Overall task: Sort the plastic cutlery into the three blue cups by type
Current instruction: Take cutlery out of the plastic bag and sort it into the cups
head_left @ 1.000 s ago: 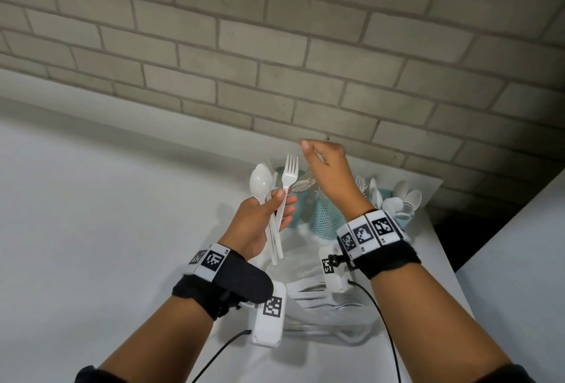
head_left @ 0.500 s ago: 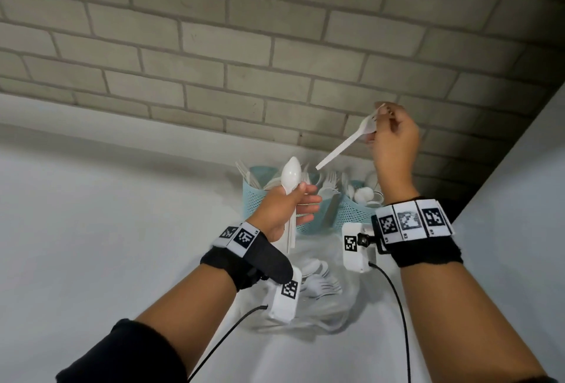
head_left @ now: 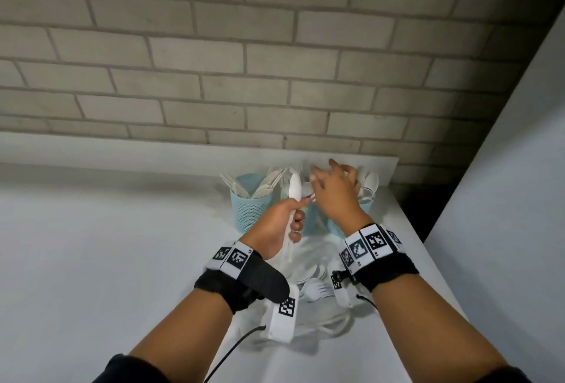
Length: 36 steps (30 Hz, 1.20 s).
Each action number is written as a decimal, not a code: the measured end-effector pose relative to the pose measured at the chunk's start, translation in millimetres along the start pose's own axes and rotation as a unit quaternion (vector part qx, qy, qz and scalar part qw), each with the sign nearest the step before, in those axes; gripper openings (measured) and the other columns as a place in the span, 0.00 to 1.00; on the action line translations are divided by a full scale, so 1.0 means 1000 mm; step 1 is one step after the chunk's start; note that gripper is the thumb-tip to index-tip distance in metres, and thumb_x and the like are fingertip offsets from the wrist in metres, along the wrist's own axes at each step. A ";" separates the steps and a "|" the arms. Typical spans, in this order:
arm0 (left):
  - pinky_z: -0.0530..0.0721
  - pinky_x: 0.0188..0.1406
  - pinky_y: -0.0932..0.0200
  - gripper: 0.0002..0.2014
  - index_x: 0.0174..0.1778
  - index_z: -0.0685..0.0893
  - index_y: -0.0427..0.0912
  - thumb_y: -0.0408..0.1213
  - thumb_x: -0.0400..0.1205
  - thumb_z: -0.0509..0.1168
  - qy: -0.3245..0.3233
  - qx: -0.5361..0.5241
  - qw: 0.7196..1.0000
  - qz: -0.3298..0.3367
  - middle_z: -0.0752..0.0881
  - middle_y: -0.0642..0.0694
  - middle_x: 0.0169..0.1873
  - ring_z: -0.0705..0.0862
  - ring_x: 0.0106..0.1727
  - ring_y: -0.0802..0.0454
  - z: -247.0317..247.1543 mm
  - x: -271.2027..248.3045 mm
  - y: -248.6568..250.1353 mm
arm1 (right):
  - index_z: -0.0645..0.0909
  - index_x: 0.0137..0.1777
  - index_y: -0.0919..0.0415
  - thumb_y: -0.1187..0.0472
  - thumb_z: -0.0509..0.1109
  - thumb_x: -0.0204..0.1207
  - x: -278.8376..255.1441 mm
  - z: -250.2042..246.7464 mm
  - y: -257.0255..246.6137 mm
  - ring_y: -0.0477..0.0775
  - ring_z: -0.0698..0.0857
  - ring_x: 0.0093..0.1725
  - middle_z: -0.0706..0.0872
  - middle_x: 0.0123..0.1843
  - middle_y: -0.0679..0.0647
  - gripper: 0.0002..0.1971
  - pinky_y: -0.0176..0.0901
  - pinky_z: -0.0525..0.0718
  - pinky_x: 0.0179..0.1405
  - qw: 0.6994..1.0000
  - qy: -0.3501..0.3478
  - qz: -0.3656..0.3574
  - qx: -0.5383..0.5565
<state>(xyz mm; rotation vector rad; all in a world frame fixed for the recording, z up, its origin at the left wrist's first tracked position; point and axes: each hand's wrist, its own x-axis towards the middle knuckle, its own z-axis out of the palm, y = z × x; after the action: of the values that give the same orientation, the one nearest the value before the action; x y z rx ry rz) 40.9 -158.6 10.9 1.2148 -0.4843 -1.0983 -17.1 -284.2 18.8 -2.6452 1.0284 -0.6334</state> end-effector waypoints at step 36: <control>0.78 0.59 0.53 0.37 0.70 0.64 0.37 0.49 0.72 0.73 -0.001 0.712 0.702 -0.015 0.80 0.39 0.63 0.80 0.63 0.43 -0.001 -0.042 -0.056 | 0.70 0.70 0.64 0.63 0.54 0.86 -0.002 -0.097 0.043 0.65 0.81 0.61 0.81 0.63 0.66 0.16 0.46 0.78 0.54 0.954 0.265 0.078 0.120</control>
<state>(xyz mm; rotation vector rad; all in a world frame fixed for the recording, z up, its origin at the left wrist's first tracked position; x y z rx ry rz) 0.3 -119.0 -30.4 2.5449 -1.4650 -0.5975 -89.2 -320.0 87.7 -2.2000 1.1836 -1.3814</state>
